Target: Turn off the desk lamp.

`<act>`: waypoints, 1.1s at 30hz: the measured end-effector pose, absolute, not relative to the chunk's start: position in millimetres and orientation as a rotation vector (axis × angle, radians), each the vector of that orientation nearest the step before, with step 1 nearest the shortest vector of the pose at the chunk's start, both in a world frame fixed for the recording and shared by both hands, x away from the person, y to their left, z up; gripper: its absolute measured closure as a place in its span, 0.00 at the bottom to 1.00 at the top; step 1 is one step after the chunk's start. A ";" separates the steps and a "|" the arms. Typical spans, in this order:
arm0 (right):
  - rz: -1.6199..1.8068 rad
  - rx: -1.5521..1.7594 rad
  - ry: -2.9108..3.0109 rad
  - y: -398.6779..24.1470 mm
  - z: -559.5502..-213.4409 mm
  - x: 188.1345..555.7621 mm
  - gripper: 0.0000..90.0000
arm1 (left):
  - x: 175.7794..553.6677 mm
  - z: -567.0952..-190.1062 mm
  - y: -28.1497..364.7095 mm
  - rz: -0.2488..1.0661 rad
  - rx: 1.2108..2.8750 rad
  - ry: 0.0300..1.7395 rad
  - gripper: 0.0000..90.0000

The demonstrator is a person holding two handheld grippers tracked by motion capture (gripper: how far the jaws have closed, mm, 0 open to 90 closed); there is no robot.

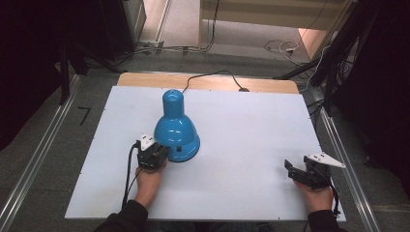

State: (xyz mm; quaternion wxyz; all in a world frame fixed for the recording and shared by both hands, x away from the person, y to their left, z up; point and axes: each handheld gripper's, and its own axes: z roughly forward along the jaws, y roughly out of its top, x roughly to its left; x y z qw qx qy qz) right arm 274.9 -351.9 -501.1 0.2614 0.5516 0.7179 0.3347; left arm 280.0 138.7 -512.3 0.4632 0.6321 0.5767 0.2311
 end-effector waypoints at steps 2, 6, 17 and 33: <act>0.906 1.493 1.943 -351.9 -501.0 274.9 0.23 | 279.6 -511.3 141.4 0.567 1.552 1.420 1.00; 0.905 1.493 1.945 -351.7 -501.0 274.7 0.23 | 279.2 -510.7 144.5 0.562 1.551 1.426 1.00; 0.905 1.493 1.944 -351.8 -501.0 274.8 0.23 | 278.6 -508.9 149.5 0.552 1.552 1.431 1.00; 0.904 1.494 1.944 -351.7 -501.1 274.8 0.23 | 276.7 -506.2 155.8 0.537 1.570 1.434 0.94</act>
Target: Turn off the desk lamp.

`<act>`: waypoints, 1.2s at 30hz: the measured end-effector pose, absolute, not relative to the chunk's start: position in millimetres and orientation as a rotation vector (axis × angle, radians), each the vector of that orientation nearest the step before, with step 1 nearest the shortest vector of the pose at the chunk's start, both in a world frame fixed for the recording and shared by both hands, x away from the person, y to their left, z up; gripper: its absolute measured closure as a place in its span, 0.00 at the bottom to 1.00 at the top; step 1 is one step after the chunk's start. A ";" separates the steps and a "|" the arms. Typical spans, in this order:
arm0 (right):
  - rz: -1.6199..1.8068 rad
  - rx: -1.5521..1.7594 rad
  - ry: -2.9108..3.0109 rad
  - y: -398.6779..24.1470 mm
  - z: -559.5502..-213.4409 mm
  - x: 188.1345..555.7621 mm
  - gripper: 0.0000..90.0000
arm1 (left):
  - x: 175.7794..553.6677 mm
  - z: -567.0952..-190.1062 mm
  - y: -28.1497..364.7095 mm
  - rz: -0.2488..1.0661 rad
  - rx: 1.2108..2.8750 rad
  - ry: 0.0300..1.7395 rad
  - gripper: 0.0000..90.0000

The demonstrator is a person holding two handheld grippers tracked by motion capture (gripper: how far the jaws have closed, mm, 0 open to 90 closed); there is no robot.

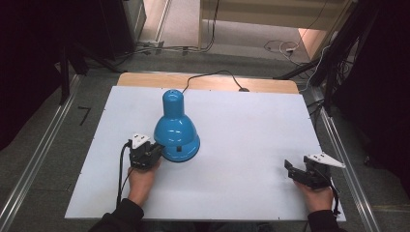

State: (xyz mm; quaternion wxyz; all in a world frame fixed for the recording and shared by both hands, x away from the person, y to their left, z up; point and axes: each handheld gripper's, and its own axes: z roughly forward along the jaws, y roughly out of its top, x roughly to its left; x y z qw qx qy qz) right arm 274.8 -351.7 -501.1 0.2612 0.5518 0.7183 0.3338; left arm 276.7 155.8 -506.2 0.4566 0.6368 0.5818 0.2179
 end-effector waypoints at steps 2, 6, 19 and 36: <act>0.903 1.494 1.944 -351.7 -501.1 274.8 0.23 | 276.8 -505.9 156.8 0.524 1.571 1.433 0.89; 0.903 1.495 1.943 -351.8 -501.1 274.8 0.23 | 276.9 -504.9 159.1 0.515 1.577 1.428 0.77; 0.906 1.495 1.942 -352.9 -500.8 274.5 0.23 | 271.8 -499.0 167.8 0.518 1.588 1.420 0.58; 0.904 1.498 1.941 -352.0 -501.0 274.4 0.23 | 264.7 -495.9 186.6 0.525 1.591 1.443 0.48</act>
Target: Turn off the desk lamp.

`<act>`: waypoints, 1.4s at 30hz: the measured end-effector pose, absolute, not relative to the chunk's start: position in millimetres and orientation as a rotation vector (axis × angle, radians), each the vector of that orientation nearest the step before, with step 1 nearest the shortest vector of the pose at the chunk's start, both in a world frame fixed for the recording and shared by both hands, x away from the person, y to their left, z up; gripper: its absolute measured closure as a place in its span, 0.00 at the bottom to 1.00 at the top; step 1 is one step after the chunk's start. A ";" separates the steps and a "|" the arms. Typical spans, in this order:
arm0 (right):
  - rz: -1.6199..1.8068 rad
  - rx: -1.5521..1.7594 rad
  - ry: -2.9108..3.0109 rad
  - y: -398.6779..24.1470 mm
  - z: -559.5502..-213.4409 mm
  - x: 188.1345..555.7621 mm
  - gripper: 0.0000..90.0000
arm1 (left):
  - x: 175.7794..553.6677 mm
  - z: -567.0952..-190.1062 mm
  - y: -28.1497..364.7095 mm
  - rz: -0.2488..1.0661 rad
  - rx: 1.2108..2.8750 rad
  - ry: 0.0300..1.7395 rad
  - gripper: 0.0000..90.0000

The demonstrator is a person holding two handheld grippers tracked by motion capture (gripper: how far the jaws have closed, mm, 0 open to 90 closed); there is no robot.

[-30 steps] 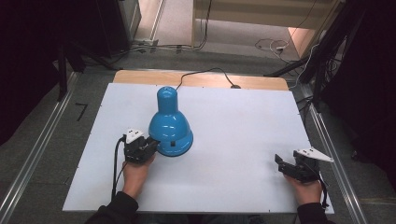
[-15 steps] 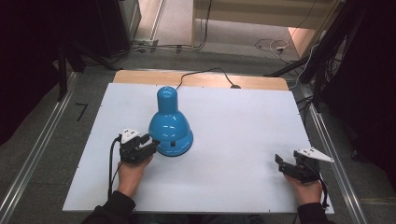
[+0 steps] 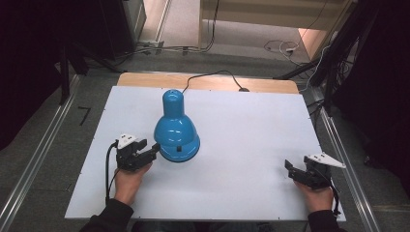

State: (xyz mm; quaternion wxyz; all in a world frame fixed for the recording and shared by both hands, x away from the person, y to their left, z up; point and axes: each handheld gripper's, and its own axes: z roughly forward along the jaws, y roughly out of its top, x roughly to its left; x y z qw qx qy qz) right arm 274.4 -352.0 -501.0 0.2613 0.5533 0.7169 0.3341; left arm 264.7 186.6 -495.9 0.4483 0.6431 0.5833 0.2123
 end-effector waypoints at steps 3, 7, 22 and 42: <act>0.904 1.497 1.941 -351.9 -501.0 274.4 0.23 | 263.1 -496.0 189.4 0.529 1.594 1.447 0.48; 0.903 1.498 1.940 -351.8 -501.1 274.3 0.23 | 260.6 -495.6 193.5 0.530 1.594 1.450 0.47; 0.902 1.497 1.941 -351.5 -501.1 274.1 0.23 | 250.2 -495.7 208.1 0.543 1.594 1.468 0.45; 0.975 1.506 1.904 -353.2 -491.6 264.4 0.23 | 242.1 -497.5 218.0 0.554 1.594 1.481 0.43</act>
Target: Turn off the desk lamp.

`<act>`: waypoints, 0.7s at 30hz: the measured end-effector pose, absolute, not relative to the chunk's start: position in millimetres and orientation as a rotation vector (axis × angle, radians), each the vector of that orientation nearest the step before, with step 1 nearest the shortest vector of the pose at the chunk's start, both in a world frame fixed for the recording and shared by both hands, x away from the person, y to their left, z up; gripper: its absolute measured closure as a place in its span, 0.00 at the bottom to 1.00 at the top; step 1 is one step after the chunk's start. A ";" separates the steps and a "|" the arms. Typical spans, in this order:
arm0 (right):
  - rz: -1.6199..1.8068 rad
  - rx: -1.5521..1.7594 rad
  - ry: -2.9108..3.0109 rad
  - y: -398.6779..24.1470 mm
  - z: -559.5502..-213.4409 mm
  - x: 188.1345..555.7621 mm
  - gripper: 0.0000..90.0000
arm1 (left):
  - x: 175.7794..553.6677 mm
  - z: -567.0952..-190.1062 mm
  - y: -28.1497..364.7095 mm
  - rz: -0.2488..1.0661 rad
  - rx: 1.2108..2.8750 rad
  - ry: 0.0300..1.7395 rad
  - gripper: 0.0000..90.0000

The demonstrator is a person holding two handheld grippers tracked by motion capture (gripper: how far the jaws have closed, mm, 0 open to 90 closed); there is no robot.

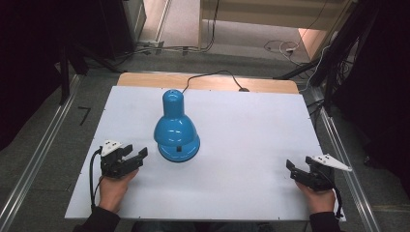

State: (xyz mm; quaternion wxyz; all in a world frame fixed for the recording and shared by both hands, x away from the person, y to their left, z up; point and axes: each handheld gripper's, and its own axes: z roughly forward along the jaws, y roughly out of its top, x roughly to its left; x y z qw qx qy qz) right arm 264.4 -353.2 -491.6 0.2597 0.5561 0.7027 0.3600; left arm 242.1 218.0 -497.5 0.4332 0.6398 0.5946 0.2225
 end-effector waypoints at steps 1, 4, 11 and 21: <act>0.979 1.508 1.902 -353.1 -491.2 263.9 0.23 | 242.0 -497.6 218.4 0.554 1.593 1.483 0.43; 0.988 1.506 1.901 -352.6 -489.8 261.4 0.23 | 241.6 -497.6 219.4 0.553 1.586 1.483 0.43; 1.006 1.512 1.894 -353.7 -487.7 254.5 0.23 | 240.0 -497.6 219.8 0.554 1.594 1.483 0.43; 1.008 1.514 1.892 -355.3 -487.8 252.8 0.24 | 230.4 -498.7 229.8 0.565 1.586 1.504 0.42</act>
